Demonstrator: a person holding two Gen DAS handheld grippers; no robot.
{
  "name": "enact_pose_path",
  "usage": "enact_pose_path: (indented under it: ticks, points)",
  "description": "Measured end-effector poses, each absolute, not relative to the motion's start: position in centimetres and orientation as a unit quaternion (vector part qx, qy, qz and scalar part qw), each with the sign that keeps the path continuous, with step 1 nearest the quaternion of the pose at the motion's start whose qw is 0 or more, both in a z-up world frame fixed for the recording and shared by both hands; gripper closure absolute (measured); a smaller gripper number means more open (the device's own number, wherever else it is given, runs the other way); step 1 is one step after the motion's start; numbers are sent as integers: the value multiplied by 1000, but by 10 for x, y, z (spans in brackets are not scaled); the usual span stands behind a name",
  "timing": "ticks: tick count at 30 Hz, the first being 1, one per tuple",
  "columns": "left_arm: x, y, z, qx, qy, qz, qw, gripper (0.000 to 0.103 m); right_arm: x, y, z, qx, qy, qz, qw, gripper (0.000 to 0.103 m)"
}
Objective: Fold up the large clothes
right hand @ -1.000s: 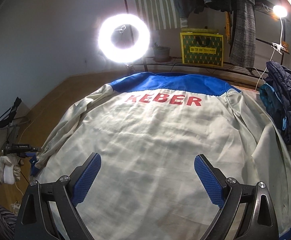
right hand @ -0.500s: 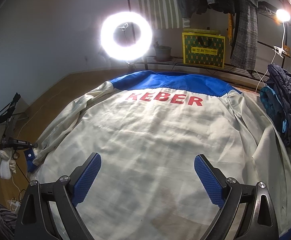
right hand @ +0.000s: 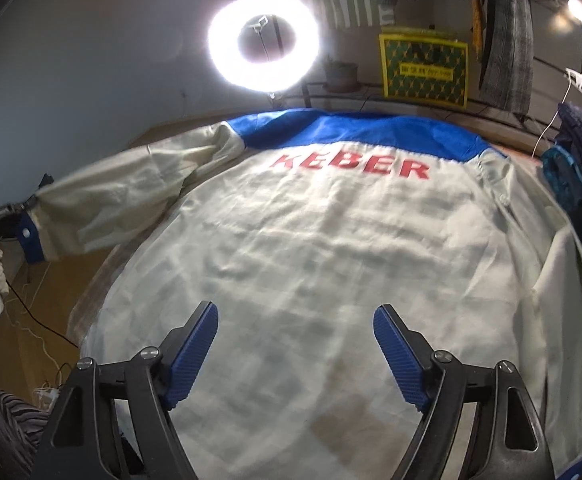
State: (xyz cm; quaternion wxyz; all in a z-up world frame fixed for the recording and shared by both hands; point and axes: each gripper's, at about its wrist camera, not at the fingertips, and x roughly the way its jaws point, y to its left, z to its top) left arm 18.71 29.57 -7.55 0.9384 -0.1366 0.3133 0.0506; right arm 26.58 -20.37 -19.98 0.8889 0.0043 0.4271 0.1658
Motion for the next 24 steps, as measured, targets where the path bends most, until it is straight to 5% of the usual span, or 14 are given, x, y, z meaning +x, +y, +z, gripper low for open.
enact_pose_path:
  ticks: [14,24]
  points:
    - [121,84,-124,104,378,-157,906,101,272,-209,-213,40,466,174,866,38]
    - [76,48,-178,152,437,-195,865,101,280,-202,-229,54,488,187,851,38]
